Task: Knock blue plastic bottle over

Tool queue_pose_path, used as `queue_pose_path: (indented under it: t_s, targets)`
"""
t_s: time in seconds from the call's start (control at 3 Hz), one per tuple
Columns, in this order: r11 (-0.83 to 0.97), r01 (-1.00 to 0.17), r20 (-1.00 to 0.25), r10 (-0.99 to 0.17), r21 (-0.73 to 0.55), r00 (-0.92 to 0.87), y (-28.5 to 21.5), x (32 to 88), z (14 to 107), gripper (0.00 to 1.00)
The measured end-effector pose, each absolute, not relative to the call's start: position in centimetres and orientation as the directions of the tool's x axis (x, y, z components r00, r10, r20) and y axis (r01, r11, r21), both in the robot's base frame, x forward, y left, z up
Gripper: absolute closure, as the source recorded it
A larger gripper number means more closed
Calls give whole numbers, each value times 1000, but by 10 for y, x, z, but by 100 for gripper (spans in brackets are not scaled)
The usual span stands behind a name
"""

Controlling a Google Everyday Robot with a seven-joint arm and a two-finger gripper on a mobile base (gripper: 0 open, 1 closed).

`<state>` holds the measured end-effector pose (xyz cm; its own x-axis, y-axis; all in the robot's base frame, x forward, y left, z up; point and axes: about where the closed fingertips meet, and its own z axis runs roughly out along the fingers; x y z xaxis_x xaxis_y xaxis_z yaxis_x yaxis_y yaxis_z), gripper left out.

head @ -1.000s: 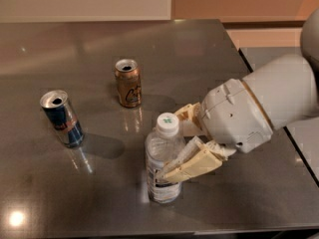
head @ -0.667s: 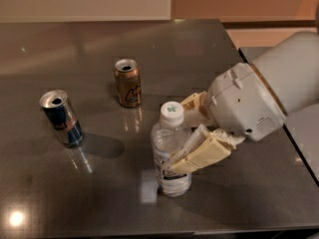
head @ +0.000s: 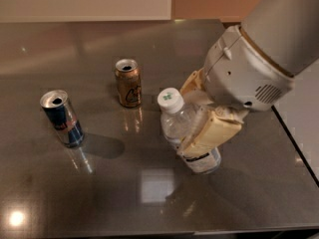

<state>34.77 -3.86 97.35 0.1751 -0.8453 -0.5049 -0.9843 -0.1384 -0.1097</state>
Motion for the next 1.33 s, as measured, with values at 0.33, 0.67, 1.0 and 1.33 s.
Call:
queue_pose_path:
  t_s: [0.33,0.67,1.0,1.33]
  targets:
    - [-174,-976,-340,-917,-133,210,-49,359,965,100]
    - [-200,-970,-220,-948,-140,228,-55,370,955,100]
    - [-221,-966,-140,-961,-135,240,-57,379,944,100]
    - [-235,-963,-75,-966,-134,247,-54,393,930,100]
